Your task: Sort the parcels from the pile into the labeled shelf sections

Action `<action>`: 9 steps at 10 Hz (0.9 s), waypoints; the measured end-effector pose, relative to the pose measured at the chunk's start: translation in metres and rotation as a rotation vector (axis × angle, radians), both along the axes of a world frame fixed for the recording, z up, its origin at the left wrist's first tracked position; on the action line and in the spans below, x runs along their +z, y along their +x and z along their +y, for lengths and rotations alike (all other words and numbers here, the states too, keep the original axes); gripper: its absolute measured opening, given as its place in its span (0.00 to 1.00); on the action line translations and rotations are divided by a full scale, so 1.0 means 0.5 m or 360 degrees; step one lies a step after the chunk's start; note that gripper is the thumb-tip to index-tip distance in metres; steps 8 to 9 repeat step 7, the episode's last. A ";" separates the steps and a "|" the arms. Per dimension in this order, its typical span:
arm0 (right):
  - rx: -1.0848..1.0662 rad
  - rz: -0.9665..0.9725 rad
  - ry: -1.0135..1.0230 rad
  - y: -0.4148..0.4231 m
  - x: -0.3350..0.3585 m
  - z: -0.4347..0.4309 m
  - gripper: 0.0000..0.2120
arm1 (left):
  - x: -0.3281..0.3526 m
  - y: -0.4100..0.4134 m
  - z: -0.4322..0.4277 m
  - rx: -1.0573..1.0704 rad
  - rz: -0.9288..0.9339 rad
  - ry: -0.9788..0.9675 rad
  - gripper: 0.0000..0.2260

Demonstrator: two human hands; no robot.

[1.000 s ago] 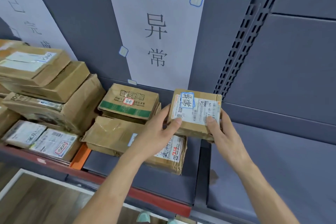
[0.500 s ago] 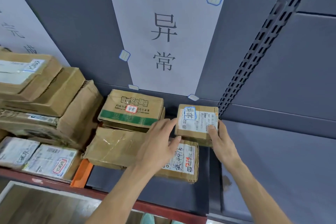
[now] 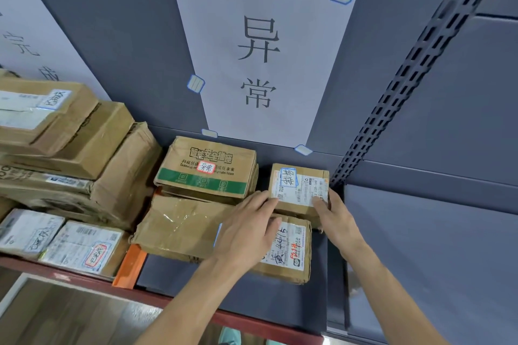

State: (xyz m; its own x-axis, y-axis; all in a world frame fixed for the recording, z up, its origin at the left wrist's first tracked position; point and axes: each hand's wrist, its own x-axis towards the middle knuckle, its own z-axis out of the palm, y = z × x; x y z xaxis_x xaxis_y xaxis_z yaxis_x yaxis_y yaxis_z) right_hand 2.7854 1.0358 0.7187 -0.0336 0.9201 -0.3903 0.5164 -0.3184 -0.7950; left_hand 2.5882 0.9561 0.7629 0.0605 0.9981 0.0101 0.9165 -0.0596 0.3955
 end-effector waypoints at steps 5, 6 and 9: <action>0.0239 0.0160 0.0021 -0.016 0.027 -0.002 0.18 | -0.010 0.030 0.010 -0.0041 -0.0051 -0.0112 0.23; 0.0311 -0.0002 0.0081 -0.003 0.039 -0.015 0.20 | 0.001 0.030 -0.003 -0.0001 -0.0092 -0.0104 0.23; 0.0445 -0.0202 0.0295 0.032 0.051 -0.035 0.27 | 0.012 0.031 -0.026 0.0048 -0.0196 -0.0092 0.24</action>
